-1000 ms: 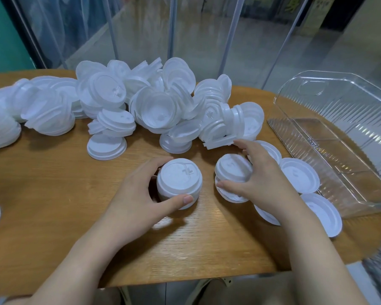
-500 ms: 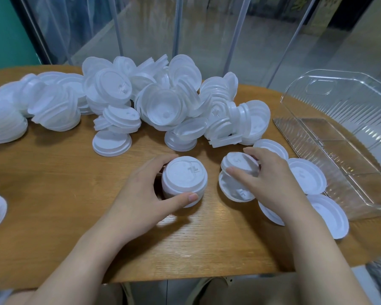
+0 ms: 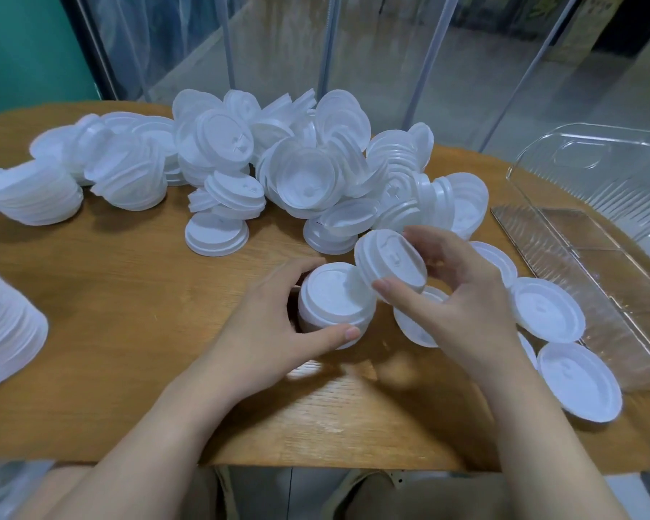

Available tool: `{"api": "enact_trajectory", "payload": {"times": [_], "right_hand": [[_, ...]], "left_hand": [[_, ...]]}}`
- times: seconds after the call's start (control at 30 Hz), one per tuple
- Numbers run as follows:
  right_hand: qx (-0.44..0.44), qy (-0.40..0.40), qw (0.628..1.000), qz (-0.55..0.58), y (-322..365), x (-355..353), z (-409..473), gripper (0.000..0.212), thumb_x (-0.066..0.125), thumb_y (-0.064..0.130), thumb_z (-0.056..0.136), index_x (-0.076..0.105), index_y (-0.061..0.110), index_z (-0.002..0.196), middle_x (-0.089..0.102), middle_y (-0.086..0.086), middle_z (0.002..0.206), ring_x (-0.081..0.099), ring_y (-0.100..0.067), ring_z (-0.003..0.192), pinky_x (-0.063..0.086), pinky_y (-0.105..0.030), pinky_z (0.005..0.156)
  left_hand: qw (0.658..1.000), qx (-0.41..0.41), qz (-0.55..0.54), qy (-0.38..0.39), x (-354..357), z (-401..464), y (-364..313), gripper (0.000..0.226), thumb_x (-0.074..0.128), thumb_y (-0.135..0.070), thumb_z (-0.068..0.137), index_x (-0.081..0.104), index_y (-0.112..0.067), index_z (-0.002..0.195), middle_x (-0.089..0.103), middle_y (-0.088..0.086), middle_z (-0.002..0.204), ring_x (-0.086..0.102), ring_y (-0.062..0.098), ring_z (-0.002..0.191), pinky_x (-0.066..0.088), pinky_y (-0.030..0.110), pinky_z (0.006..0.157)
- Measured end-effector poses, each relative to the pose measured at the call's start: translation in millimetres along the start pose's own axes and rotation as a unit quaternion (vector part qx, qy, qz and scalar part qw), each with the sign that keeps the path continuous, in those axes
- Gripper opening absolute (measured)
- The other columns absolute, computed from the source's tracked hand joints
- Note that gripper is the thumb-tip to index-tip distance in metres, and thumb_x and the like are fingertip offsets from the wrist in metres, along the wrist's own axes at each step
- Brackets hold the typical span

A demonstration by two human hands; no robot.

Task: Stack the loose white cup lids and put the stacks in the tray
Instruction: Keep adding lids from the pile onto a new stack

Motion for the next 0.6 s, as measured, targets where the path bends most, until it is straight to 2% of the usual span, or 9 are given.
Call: {"api": "enact_trajectory", "payload": {"times": [0.1, 0.2, 0.3, 0.43, 0.53, 0.6], "right_hand": [[-0.043, 0.034, 0.998, -0.008, 8.9, 17.0, -0.2, 0.054, 0.092, 0.044, 0.069, 0.066, 0.035, 0.115, 0.071, 0.019, 0.108, 0.066, -0.002, 0.108, 0.048, -0.011, 0.089], [-0.061, 0.052, 0.997, -0.02, 10.6, 25.1, 2.2, 0.057, 0.088, 0.044, 0.07, 0.069, 0.024, 0.12, 0.071, 0.016, 0.111, 0.066, -0.005, 0.11, 0.048, -0.013, 0.09], [-0.066, 0.072, 0.995, -0.019, 10.8, 28.7, 3.6, 0.06, 0.088, 0.043, 0.069, 0.069, 0.021, 0.122, 0.071, 0.014, 0.113, 0.065, -0.006, 0.113, 0.049, -0.016, 0.092], [-0.06, 0.107, 0.992, -0.036, 7.8, 30.4, 3.8, 0.063, 0.093, 0.041, 0.071, 0.068, 0.023, 0.126, 0.07, 0.013, 0.117, 0.064, -0.008, 0.116, 0.051, -0.023, 0.096], [-0.064, 0.119, 0.99, -0.042, 6.9, 30.3, 3.1, 0.063, 0.094, 0.035, 0.07, 0.068, 0.022, 0.126, 0.069, 0.014, 0.117, 0.064, -0.008, 0.114, 0.051, -0.025, 0.096], [-0.068, 0.126, 0.989, -0.042, 6.8, 30.9, 2.1, 0.063, 0.095, 0.032, 0.069, 0.068, 0.021, 0.125, 0.069, 0.014, 0.117, 0.064, -0.008, 0.113, 0.051, -0.025, 0.095]], "left_hand": [[1.0, -0.002, -0.01, 0.0, 0.0, -0.4, -1.1, 0.071, 0.094, -0.041, 0.068, 0.059, -0.043, 0.131, 0.068, -0.022, 0.115, 0.063, -0.006, 0.102, 0.044, 0.008, 0.077], [1.0, -0.005, -0.007, 0.003, -0.2, -0.3, -1.8, 0.071, 0.095, -0.04, 0.069, 0.059, -0.044, 0.131, 0.069, -0.02, 0.111, 0.061, -0.008, 0.089, 0.042, 0.006, 0.069], [1.0, -0.009, -0.015, 0.01, -0.3, 0.5, -1.2, 0.07, 0.094, -0.042, 0.069, 0.06, -0.044, 0.13, 0.07, -0.018, 0.111, 0.06, -0.008, 0.083, 0.041, 0.007, 0.067], [1.0, -0.008, -0.023, 0.014, -0.1, 1.1, -0.8, 0.068, 0.093, -0.041, 0.069, 0.06, -0.044, 0.128, 0.069, -0.019, 0.114, 0.063, -0.006, 0.092, 0.043, 0.009, 0.071], [0.999, 0.0, -0.04, 0.012, 0.0, 0.8, -1.5, 0.073, 0.092, -0.032, 0.068, 0.058, -0.04, 0.132, 0.069, -0.023, 0.118, 0.065, -0.004, 0.106, 0.047, 0.009, 0.082], [0.999, 0.005, -0.043, 0.013, -0.4, 0.4, -2.3, 0.076, 0.092, -0.027, 0.067, 0.058, -0.039, 0.134, 0.069, -0.026, 0.118, 0.065, -0.005, 0.108, 0.048, 0.009, 0.085]]}}
Point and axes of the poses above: each hand's wrist, its own z-axis towards the middle knuckle, its own x-axis out of the palm, y = z × x, the point moved 2 cm from there along z, towards the middle knuckle
